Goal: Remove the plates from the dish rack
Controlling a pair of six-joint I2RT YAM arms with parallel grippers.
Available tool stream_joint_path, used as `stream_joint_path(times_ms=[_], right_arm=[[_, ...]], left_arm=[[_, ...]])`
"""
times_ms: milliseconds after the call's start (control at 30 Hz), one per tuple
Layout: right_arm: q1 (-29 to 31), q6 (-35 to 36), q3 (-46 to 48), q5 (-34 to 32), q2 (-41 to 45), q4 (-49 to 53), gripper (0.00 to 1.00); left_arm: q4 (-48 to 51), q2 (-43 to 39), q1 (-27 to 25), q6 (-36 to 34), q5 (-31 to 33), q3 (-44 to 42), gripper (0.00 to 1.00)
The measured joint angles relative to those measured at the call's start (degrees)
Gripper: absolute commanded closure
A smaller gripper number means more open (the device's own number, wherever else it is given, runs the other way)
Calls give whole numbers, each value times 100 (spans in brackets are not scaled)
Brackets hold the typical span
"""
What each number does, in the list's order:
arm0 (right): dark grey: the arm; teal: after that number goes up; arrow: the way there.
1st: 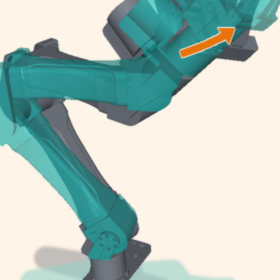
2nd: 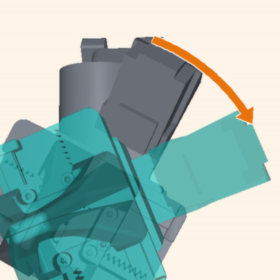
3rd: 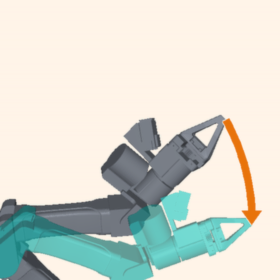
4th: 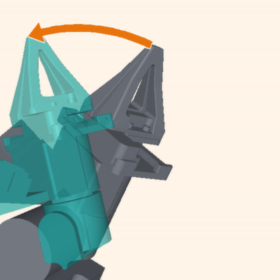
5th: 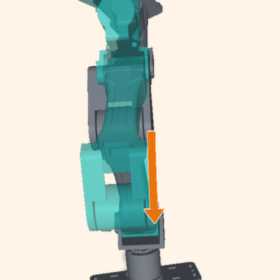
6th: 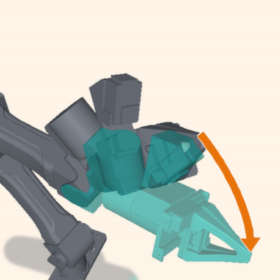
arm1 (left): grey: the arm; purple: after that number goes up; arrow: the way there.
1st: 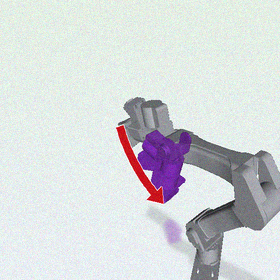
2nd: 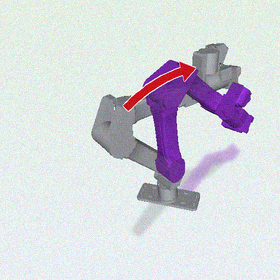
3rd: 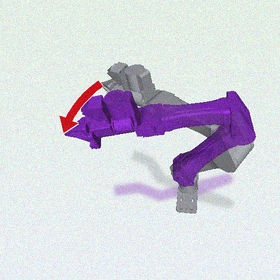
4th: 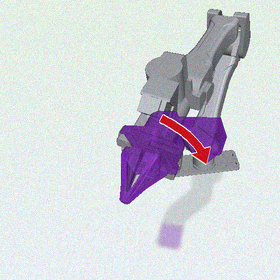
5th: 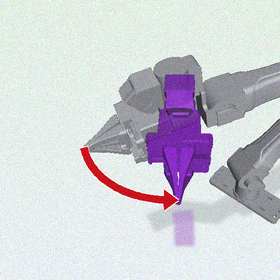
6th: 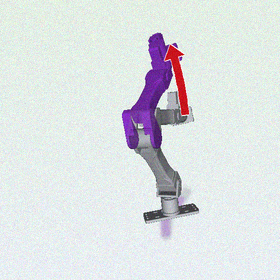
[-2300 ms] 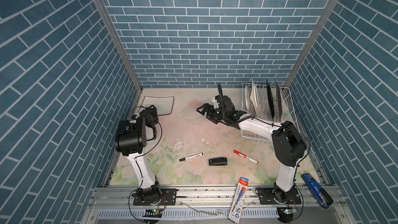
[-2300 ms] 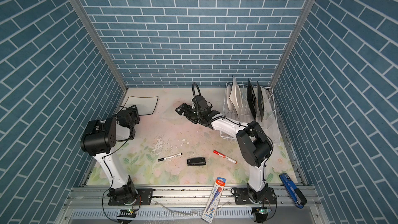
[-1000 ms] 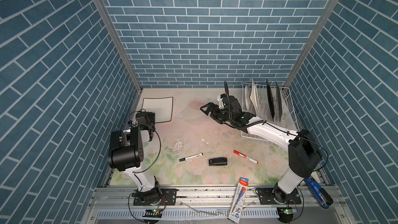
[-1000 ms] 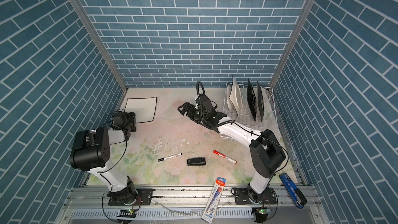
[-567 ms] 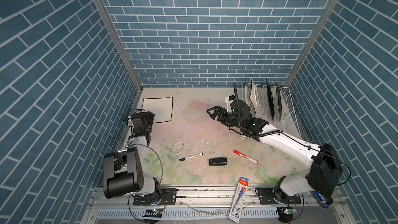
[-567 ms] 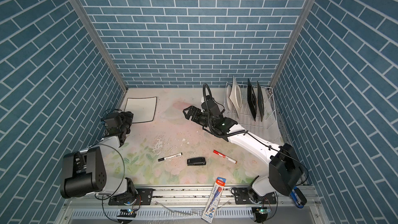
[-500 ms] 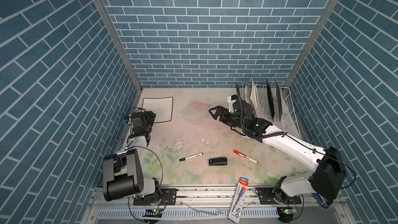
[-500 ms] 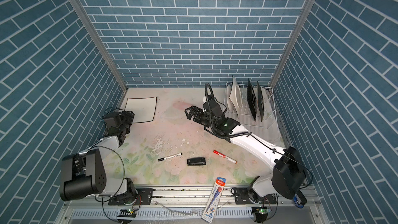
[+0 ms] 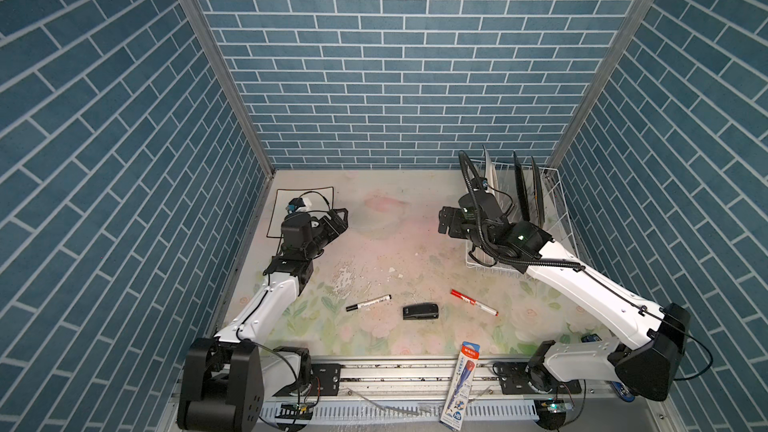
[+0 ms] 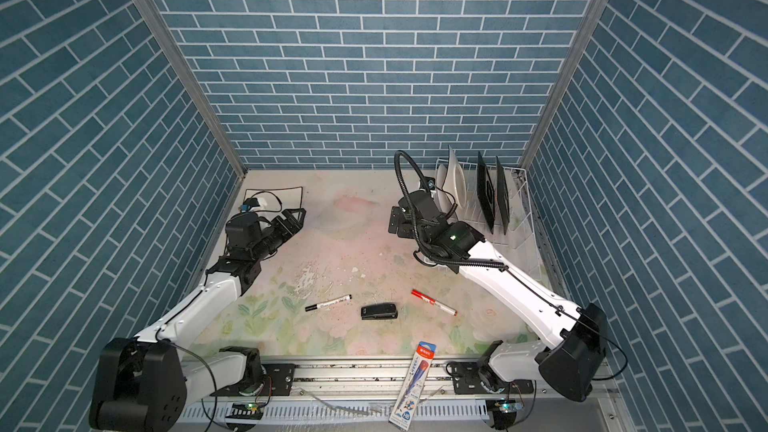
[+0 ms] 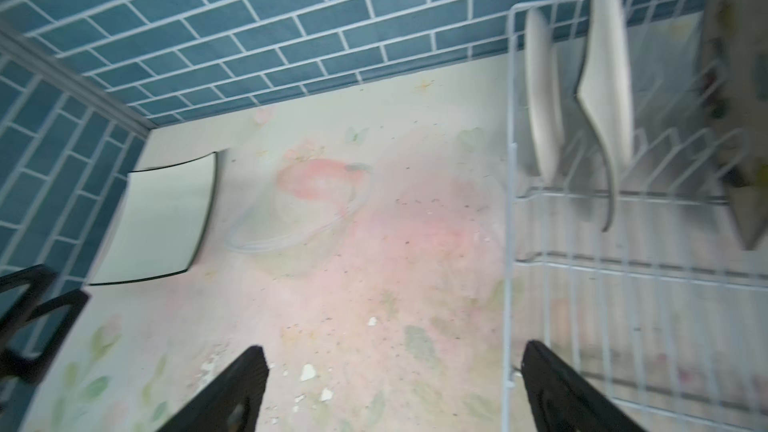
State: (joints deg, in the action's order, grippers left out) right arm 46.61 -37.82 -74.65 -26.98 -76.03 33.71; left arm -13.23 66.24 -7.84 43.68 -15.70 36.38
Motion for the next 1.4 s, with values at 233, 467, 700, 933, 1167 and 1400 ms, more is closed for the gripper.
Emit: stream_joint_path(times_ms=[233, 467, 700, 933, 1167, 1400], right_arm=[[-42, 785, -863, -1869, -680, 732, 1], [-476, 1246, -1657, -2424, -1652, 951, 1], [-1001, 1279, -2693, -2365, -2636, 1115, 3], [-1373, 1178, -3698, -2105, -3550, 1405, 6], [-1617, 1064, -4094, -1967, -4076, 1558, 17], [-1779, 1040, -4898, -1799, -4500, 1740, 21]], left_arm=[[24, -35, -774, -282, 151, -72, 13], [11, 7, -1137, -315, 354, -164, 13], [-24, 31, -1180, -208, 389, -358, 12], [13, 28, -1196, -81, 516, -476, 11], [203, 31, -1196, -90, 568, -251, 11], [256, 92, -1196, -105, 669, -22, 11]])
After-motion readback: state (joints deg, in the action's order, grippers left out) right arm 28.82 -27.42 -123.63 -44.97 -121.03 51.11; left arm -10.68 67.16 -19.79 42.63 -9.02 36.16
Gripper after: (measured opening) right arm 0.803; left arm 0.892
